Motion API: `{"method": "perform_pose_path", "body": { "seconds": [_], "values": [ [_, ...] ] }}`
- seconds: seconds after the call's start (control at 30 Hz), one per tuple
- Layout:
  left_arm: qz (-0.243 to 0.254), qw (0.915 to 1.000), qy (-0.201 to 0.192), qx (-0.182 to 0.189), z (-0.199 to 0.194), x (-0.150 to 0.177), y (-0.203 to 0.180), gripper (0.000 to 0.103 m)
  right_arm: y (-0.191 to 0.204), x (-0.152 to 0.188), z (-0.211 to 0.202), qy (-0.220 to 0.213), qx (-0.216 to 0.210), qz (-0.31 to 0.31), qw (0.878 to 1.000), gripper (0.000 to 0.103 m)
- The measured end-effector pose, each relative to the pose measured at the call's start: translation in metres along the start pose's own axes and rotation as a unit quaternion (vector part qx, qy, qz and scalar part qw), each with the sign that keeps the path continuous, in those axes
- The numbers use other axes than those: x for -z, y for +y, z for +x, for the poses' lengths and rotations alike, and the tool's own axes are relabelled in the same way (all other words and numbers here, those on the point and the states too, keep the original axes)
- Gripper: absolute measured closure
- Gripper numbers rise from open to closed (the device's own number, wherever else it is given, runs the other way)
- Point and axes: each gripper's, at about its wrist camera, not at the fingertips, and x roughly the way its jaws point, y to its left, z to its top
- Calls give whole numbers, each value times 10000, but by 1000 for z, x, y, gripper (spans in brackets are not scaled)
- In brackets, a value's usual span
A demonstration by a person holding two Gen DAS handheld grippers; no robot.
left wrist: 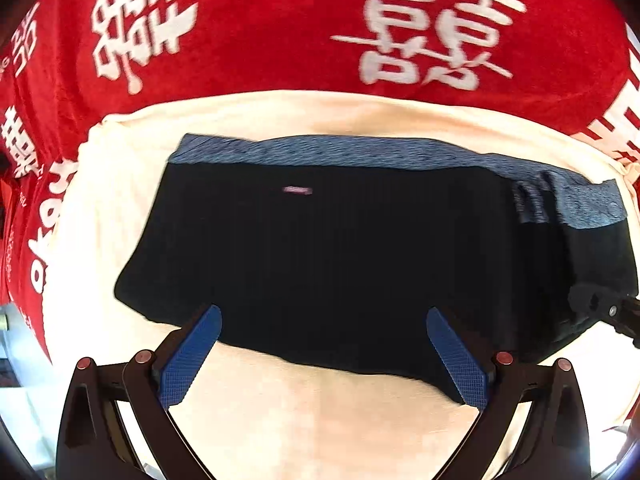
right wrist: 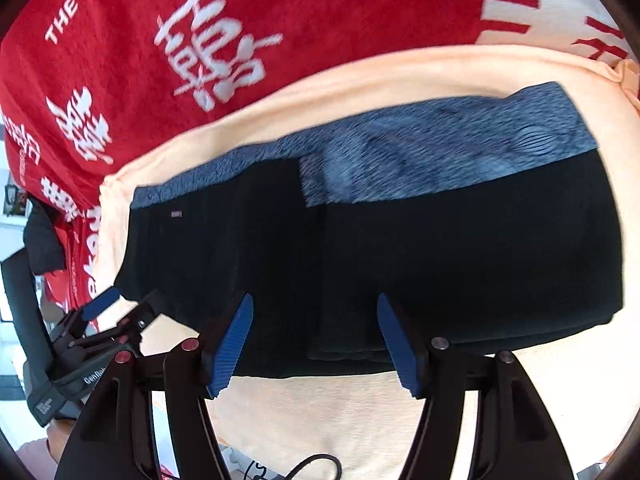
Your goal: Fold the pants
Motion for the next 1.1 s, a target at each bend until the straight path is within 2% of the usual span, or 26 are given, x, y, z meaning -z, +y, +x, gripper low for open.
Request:
{"method": "perform_pose_path", "body": {
  "seconds": [0.07, 0.4, 0.73, 1.1],
  "values": [
    [-76, 10000, 5, 13, 1, 3, 11, 0, 7, 4, 5, 18, 147, -78, 9999, 28],
    [-385, 9992, 52, 69, 7, 13, 45, 0, 28, 7, -2, -143, 491, -227, 9984, 27],
    [-423, 9991, -1, 82, 8, 13, 51, 0, 56, 8, 0, -207, 318, -346, 9987, 27],
    [-600, 9980, 18, 179, 16, 5, 42, 0, 41, 12, -4, -128, 349, -326, 9988, 27]
  ]
}}
